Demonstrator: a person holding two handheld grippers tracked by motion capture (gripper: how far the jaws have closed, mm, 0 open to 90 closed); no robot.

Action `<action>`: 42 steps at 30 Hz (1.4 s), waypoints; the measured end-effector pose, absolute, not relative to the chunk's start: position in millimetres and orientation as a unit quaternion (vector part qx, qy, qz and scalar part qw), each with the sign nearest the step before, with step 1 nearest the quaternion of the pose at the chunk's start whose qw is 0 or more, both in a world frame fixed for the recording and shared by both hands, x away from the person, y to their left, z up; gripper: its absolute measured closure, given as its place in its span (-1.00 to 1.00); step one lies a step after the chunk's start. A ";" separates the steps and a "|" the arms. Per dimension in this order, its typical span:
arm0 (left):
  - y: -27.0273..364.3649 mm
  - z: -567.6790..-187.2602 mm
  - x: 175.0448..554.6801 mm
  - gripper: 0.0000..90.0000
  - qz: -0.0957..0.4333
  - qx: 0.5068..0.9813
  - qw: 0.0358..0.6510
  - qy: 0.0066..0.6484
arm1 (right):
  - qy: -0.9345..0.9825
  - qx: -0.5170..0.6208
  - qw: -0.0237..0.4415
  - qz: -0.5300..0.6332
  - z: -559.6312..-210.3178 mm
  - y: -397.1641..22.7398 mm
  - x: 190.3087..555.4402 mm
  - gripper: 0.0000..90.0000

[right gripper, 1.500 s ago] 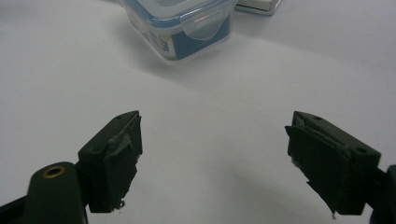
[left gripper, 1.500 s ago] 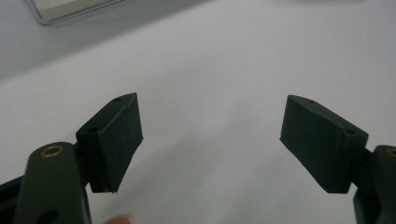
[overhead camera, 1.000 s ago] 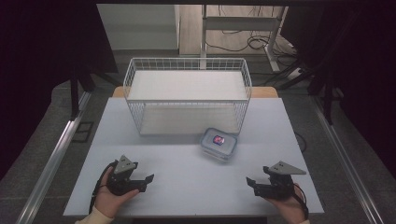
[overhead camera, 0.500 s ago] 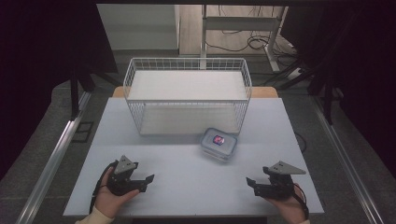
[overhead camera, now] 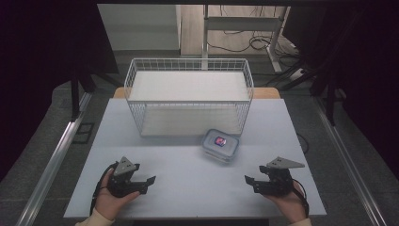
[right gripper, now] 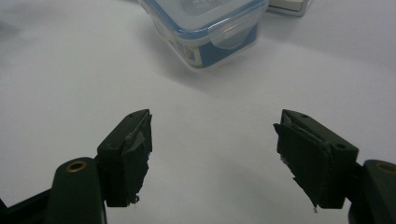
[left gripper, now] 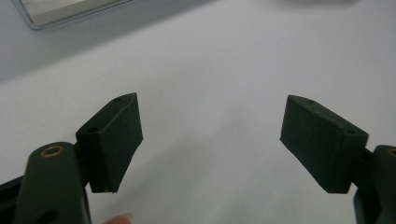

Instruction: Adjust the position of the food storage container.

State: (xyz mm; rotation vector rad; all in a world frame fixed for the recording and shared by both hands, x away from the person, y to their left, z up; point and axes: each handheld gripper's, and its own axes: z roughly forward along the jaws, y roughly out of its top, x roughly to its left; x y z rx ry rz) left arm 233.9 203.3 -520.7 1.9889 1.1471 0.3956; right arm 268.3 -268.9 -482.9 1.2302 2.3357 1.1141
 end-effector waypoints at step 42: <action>202.5 -523.8 238.1 -0.55 0.157 0.781 0.392 0.461 | 0.896 0.317 0.179 0.255 -442.1 -187.4 411.7 0.99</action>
